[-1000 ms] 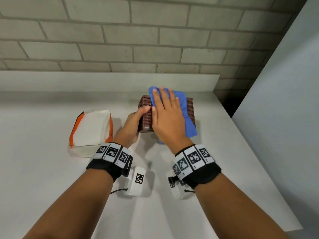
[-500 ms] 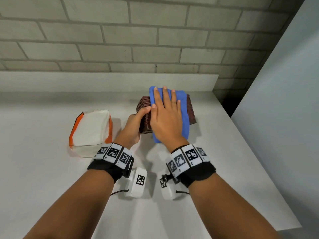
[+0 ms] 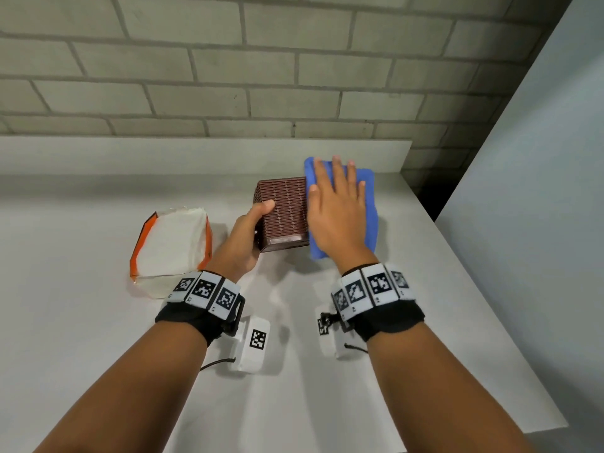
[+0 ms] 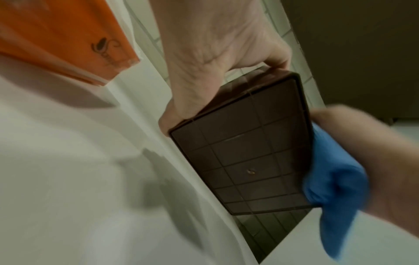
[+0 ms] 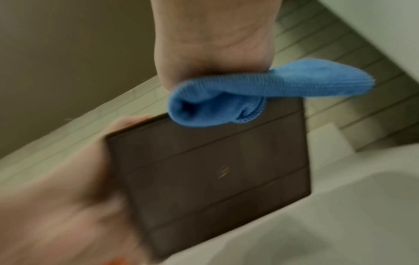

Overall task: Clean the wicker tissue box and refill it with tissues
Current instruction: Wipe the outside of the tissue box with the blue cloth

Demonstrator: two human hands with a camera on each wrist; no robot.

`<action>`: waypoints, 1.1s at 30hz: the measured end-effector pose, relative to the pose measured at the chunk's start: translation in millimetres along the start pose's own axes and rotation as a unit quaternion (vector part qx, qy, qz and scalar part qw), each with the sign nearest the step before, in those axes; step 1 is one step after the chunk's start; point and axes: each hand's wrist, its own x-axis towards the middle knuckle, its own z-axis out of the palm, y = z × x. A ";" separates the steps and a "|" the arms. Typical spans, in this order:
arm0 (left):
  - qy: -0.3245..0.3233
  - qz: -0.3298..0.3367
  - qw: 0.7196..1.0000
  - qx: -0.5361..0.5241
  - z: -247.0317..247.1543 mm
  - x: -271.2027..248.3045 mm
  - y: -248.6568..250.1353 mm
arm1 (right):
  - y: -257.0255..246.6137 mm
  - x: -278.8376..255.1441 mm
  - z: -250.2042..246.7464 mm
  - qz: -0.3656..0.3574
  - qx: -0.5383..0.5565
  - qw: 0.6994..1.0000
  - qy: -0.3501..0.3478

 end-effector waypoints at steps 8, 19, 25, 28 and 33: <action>-0.050 -0.018 0.995 -0.086 -25.1 4.2 1.4 | 20.1 9.5 -34.6 0.041 0.418 0.899 -0.124; -0.042 -0.086 0.975 -0.200 -32.2 -0.8 4.2 | 11.1 0.2 -50.8 -0.060 0.399 0.895 -0.192; -0.065 -0.117 0.970 -0.201 -35.0 -5.3 10.4 | 10.2 -4.4 -72.6 -0.114 0.241 0.930 -0.251; -0.065 -0.099 0.972 -0.203 -35.1 -3.7 7.1 | 7.2 -8.1 -76.2 -0.129 0.166 0.948 -0.238; -0.081 -0.084 0.972 -0.206 -34.0 -4.8 3.5 | 7.6 -12.4 -78.9 -0.131 0.143 0.958 -0.209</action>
